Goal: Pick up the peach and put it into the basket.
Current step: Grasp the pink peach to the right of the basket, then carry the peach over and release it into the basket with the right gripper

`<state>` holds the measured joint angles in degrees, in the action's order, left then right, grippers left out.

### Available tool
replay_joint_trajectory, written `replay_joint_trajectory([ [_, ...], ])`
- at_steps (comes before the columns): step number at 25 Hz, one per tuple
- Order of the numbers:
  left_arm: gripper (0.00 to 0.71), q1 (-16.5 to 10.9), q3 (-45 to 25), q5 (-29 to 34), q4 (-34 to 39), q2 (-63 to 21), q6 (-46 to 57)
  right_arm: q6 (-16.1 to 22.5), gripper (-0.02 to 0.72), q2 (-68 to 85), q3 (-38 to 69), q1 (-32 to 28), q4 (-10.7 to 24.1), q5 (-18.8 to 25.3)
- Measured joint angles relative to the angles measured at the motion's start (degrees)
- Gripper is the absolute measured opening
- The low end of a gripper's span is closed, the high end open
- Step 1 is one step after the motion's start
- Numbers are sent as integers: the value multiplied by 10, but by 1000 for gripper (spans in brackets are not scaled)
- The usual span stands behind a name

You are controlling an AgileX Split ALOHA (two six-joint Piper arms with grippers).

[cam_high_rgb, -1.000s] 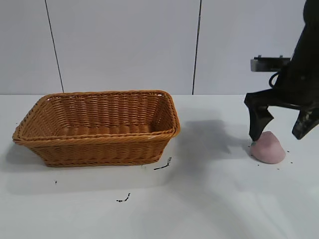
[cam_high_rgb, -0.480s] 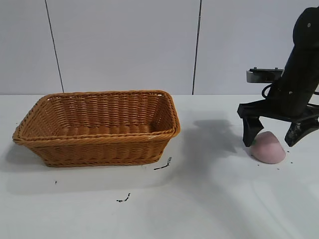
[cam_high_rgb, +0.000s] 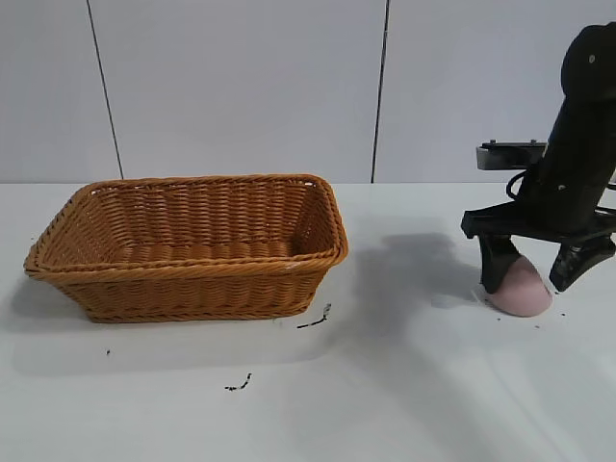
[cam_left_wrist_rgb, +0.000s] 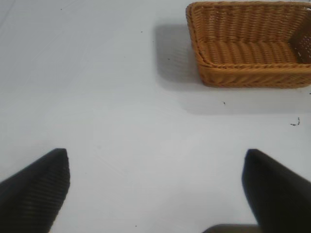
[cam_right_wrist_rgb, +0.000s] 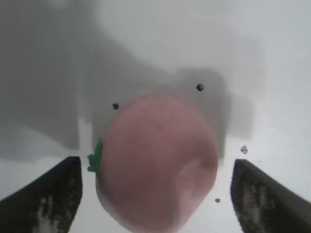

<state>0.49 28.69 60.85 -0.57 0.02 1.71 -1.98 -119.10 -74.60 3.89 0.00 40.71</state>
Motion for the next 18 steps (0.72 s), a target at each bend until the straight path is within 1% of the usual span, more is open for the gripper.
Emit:
replay_joint_trajectory([
  [1, 693, 0, 0, 0, 0, 0, 0, 0, 235, 0, 0, 0, 7, 5],
  [3, 693, 0, 0, 0, 0, 0, 0, 0, 41, 1, -3, 0, 24, 17],
  [4, 693, 0, 0, 0, 0, 0, 0, 0, -10, 3, -5, 0, 31, 23],
  [7, 693, 0, 0, 0, 0, 0, 0, 0, -19, 16, -17, 0, 40, 49],
  [11, 693, 0, 0, 0, 0, 0, 0, 0, -19, 60, -66, 0, 39, 111],
  [15, 693, 0, 0, 0, 0, 0, 0, -3, -19, 117, -148, 0, 14, 158],
  [18, 693, 0, 0, 0, 0, 0, 0, -5, -19, 130, -207, 7, -3, 191],
])
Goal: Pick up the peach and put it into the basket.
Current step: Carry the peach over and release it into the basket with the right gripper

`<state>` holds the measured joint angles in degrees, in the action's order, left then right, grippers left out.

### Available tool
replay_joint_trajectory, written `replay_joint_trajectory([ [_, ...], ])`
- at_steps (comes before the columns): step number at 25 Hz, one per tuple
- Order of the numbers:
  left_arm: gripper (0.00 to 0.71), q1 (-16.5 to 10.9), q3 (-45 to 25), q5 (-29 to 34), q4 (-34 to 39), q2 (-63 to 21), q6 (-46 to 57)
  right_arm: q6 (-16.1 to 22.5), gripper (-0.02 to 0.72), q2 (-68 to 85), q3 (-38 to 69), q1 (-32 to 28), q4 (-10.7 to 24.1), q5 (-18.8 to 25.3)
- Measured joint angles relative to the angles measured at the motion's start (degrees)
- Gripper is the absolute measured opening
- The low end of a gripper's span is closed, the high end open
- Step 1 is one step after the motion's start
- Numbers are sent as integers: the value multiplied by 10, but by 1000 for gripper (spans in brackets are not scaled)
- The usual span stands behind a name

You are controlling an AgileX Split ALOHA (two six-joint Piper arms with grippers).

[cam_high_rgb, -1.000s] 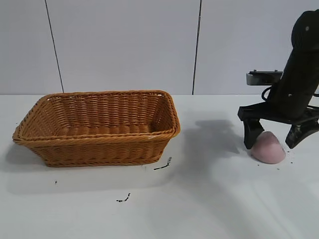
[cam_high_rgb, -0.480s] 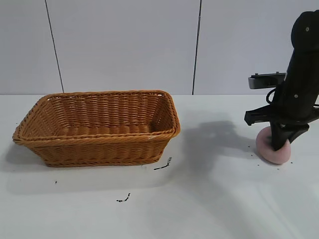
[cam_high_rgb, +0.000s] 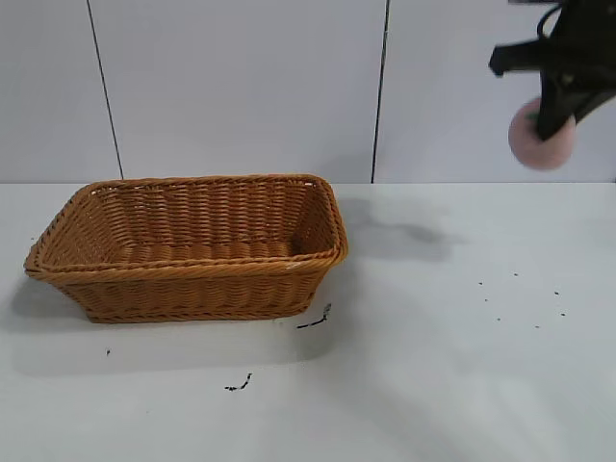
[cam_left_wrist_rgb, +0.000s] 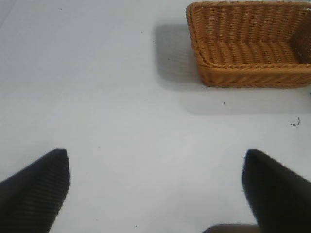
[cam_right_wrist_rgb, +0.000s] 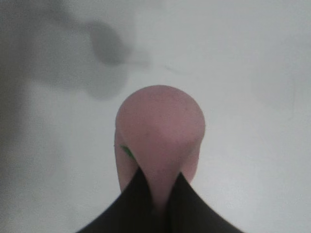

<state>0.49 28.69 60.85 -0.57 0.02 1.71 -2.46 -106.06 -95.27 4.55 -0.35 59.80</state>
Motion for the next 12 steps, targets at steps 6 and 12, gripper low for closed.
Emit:
replay_joint_trajectory([
  [6, 693, 0, 0, 0, 0, 0, 0, -2, -19, -21, -98, 64, -10, 20],
  [12, 693, 0, 0, 0, 0, 0, 0, -2, -19, -69, -190, 178, -29, 21],
])
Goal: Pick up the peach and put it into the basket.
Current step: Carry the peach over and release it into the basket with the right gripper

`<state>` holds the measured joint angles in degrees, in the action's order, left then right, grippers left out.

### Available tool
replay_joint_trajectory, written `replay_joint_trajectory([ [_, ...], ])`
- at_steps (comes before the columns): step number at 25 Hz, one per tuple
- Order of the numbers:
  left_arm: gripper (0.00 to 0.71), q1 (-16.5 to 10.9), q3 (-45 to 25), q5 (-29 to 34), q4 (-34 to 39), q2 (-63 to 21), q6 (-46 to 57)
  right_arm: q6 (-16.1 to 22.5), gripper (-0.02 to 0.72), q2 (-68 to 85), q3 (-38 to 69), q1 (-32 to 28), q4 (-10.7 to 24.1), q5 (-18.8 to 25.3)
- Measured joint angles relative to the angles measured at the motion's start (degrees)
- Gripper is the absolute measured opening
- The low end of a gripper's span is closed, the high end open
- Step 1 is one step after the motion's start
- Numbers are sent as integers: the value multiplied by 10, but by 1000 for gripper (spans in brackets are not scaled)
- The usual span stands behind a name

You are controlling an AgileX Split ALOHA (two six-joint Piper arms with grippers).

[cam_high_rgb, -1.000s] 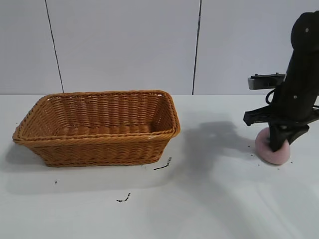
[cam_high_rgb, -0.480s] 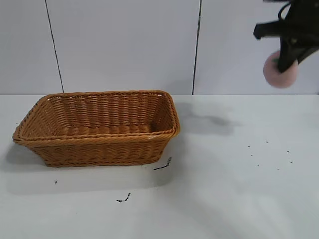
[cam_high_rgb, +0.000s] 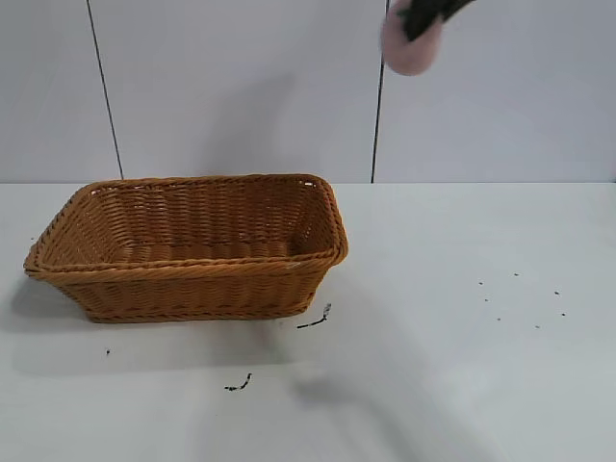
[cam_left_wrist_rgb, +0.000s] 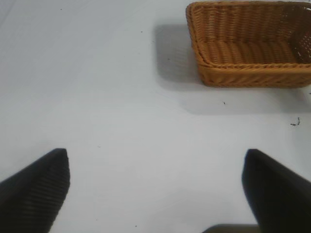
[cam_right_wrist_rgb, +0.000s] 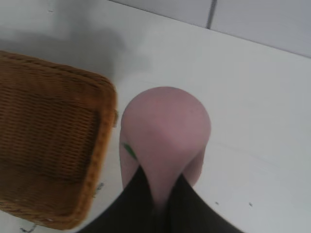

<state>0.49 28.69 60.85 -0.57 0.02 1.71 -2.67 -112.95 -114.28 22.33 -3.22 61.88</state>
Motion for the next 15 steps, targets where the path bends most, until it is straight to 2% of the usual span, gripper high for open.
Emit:
replay_joint_trajectory([
  [4, 693, 0, 0, 0, 0, 0, 0, 0, -19, -46, -34, 79, -3, -8],
  [7, 693, 0, 0, 0, 0, 0, 0, -1, -19, -88, -37, 120, -4, -31],
  [11, 693, 0, 0, 0, 0, 0, 0, -2, -19, -152, -37, 147, -4, -63],
  [15, 693, 0, 0, 0, 0, 0, 0, -2, -19, -212, -37, 148, -2, -107],
])
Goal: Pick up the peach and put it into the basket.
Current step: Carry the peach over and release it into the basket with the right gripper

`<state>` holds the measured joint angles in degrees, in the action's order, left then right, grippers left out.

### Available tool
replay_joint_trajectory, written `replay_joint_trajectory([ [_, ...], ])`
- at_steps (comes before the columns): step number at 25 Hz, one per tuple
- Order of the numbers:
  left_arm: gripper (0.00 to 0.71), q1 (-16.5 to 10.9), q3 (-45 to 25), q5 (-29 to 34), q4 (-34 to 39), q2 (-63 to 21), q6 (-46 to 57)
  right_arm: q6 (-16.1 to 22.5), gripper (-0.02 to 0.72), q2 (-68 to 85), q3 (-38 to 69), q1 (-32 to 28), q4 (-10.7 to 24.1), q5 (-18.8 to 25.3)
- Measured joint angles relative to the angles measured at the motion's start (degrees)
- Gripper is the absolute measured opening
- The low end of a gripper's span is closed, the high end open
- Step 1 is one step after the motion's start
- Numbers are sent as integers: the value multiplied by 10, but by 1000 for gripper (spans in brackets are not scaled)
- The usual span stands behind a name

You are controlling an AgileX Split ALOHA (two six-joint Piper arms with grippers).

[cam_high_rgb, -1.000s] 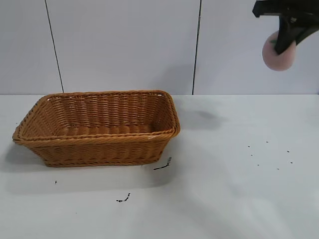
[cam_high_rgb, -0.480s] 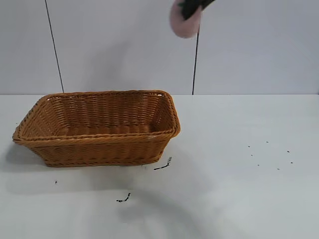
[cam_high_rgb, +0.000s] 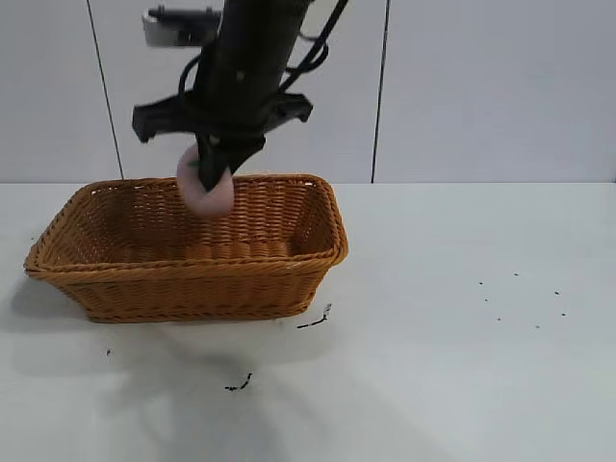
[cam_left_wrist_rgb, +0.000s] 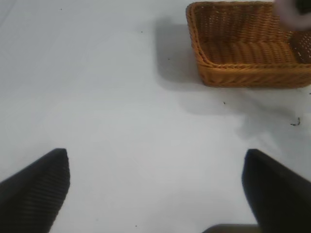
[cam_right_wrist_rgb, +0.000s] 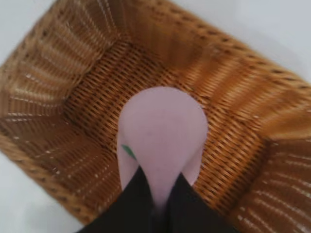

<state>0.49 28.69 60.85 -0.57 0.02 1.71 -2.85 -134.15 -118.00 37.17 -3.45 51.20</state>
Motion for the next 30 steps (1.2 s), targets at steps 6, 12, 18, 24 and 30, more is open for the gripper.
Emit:
replay_joint_trajectory([
  [6, 693, 0, 0, 0, 0, 0, 0, 4, -17, -45, 0, 0, 2, -29],
  [12, 693, 0, 0, 0, 0, 0, 0, 4, 362, -45, 0, 0, 2, -26],
  [18, 693, 0, 0, 0, 0, 0, 0, 4, 676, -45, -41, 0, 2, 8],
  [24, 693, 0, 0, 0, 0, 0, 0, 4, 689, -44, -180, -1, 2, 109],
  [30, 693, 0, 0, 0, 0, 0, 0, 21, 696, -43, -248, -40, -1, 134],
])
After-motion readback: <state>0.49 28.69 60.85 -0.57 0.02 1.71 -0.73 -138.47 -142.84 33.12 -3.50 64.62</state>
